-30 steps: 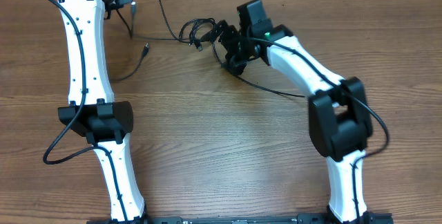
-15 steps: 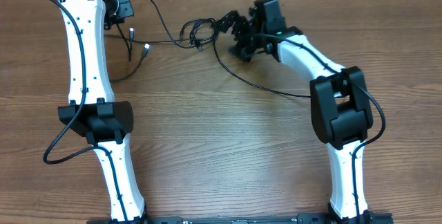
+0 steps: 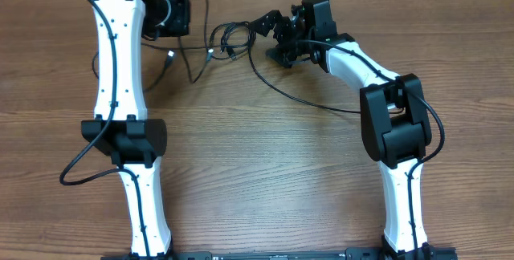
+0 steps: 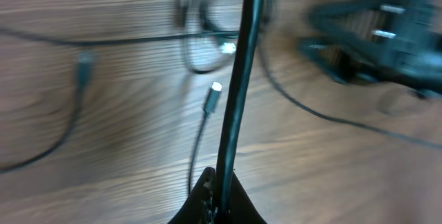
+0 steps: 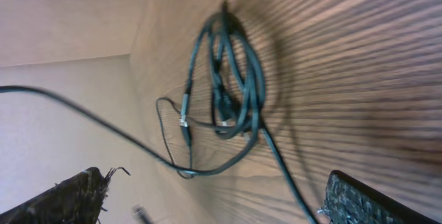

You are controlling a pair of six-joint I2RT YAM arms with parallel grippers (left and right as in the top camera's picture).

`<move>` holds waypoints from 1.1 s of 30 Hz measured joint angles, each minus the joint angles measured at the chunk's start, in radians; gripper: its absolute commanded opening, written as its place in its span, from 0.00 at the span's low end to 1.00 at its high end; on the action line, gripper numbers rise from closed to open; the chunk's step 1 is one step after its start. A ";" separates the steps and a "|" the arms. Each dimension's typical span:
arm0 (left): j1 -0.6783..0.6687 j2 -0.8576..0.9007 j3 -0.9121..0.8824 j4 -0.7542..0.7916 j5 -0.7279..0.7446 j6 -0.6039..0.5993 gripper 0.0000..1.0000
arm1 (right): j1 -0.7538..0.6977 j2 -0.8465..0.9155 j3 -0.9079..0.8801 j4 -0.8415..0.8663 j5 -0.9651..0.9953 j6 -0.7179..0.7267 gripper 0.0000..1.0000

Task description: Untangle cables

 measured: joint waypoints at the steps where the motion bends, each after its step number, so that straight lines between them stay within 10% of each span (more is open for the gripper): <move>1: -0.005 -0.002 0.000 0.000 0.019 0.013 0.04 | 0.000 0.006 0.000 0.000 0.000 -0.001 1.00; 28: -0.019 -0.367 -0.006 -0.003 0.113 0.097 0.06 | 0.058 0.039 0.000 0.101 0.060 0.089 0.96; 33: -0.019 -0.367 -0.006 -0.003 0.113 0.097 0.06 | 0.084 0.052 0.001 0.173 0.101 0.085 0.84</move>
